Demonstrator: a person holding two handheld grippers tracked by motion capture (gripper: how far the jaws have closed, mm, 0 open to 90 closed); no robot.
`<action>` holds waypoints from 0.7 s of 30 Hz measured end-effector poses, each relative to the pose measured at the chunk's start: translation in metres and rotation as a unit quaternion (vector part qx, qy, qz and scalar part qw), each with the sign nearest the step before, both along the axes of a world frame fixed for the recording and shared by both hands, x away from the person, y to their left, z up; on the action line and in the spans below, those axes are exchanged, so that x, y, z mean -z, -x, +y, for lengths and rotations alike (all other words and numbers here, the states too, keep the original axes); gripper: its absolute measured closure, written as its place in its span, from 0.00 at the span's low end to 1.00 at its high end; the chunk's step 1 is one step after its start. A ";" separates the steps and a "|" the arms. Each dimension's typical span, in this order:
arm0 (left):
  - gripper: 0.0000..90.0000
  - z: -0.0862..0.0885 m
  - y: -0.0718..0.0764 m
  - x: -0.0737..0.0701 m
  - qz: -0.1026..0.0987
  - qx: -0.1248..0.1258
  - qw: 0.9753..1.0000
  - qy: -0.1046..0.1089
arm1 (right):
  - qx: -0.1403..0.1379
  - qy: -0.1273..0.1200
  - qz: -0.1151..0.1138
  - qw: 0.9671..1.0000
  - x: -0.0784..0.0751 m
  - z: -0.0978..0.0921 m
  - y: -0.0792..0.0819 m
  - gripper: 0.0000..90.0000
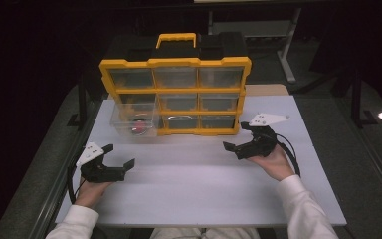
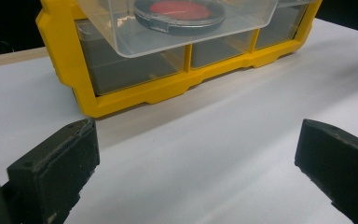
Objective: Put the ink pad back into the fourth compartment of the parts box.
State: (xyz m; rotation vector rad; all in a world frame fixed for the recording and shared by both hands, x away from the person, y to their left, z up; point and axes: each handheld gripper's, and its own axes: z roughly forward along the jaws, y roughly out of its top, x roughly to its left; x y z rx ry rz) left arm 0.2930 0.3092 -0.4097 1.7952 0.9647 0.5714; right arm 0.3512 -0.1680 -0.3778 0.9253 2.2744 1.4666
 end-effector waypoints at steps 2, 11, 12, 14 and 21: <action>0.00 0.000 0.000 0.000 -0.001 0.000 1.000 0.001 | 0.007 0.002 0.002 1.000 0.003 -0.006 0.003 0.00; 0.00 0.001 -0.001 0.001 0.002 -0.001 1.000 0.000 | 0.019 -0.006 -0.003 1.000 0.009 -0.027 0.018 0.00; 0.00 0.001 -0.001 0.000 0.001 -0.001 1.000 0.000 | 0.021 -0.007 -0.005 1.000 0.010 -0.029 0.020 0.00; 0.00 0.001 -0.001 0.000 -0.001 0.001 1.000 0.000 | 0.027 -0.012 -0.006 1.000 0.012 -0.033 0.022 0.00; 0.00 0.001 0.000 0.000 -0.001 0.000 1.000 0.001 | 0.057 -0.001 -0.008 0.998 0.027 -0.047 0.032 0.00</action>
